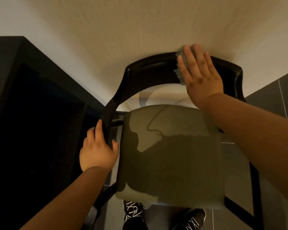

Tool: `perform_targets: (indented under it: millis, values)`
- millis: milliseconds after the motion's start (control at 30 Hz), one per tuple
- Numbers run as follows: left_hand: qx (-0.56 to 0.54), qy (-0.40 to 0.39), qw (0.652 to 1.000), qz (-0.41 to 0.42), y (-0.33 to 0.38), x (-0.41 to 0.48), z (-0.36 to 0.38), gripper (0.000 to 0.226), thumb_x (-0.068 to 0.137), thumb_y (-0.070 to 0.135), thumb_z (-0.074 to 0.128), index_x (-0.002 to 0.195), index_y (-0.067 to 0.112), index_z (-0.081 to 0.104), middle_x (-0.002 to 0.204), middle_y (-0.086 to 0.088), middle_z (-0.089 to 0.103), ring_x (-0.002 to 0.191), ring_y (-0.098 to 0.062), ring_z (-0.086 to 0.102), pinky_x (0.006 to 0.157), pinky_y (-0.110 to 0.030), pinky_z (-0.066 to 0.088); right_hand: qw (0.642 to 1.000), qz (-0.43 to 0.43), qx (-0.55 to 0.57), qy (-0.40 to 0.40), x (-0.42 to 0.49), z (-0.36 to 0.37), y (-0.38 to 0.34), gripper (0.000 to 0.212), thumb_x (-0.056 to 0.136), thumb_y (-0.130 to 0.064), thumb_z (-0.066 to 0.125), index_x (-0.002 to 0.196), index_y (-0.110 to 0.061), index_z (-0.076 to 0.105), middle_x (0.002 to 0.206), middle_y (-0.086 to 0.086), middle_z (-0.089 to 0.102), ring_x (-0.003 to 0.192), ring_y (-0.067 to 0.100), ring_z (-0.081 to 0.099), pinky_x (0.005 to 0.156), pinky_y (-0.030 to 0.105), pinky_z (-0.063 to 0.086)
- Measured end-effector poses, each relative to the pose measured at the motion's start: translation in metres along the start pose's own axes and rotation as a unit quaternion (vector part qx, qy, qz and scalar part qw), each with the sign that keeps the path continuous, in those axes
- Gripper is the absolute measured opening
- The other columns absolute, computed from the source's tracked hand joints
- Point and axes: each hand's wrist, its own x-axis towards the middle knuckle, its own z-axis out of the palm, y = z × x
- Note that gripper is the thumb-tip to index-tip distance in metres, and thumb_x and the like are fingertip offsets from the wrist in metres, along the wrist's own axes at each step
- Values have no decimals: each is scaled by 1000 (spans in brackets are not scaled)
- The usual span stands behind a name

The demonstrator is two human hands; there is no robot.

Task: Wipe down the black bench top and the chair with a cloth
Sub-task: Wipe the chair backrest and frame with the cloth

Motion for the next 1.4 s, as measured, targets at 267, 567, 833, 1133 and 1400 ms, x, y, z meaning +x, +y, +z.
perform_targets:
  millis: [267,567,833,1133,1400]
  values:
    - [33,33,997,62,2,-4,-2,79,92,40,66,161,20,34,156,-18,41,139,-41,44,111,-59,40,995,64,-29,-66,-50,-5,35,99,93,-14,59,166,-16,-9,172,9,-19,156,30,-24,126,45,-17]
    - [50,166,906,385,204,107,-64,70,91,39,57,155,14,46,155,-13,48,138,-36,47,114,-53,36,999,31,5,-28,-22,-4,24,83,96,-13,40,167,-18,-3,174,6,-13,159,35,-13,126,44,-15]
    - [252,202,727,606,264,161,-71,69,97,40,53,156,4,42,147,-18,53,126,-39,54,105,-50,41,991,128,13,27,-89,15,61,81,102,-8,53,167,-19,6,174,8,5,159,40,3,128,46,-10]
    - [379,292,572,666,302,179,-56,89,98,59,35,162,0,22,163,-18,33,143,-35,35,115,-46,22,973,205,72,74,-71,27,48,84,98,-9,63,165,-12,13,168,21,22,155,44,20,130,47,7]
    - [308,204,609,702,300,185,-61,104,92,51,52,164,-5,2,163,-28,24,145,-44,29,120,-52,18,932,323,154,58,-107,38,55,82,93,-47,72,156,-8,37,133,16,59,114,36,59,99,45,46]
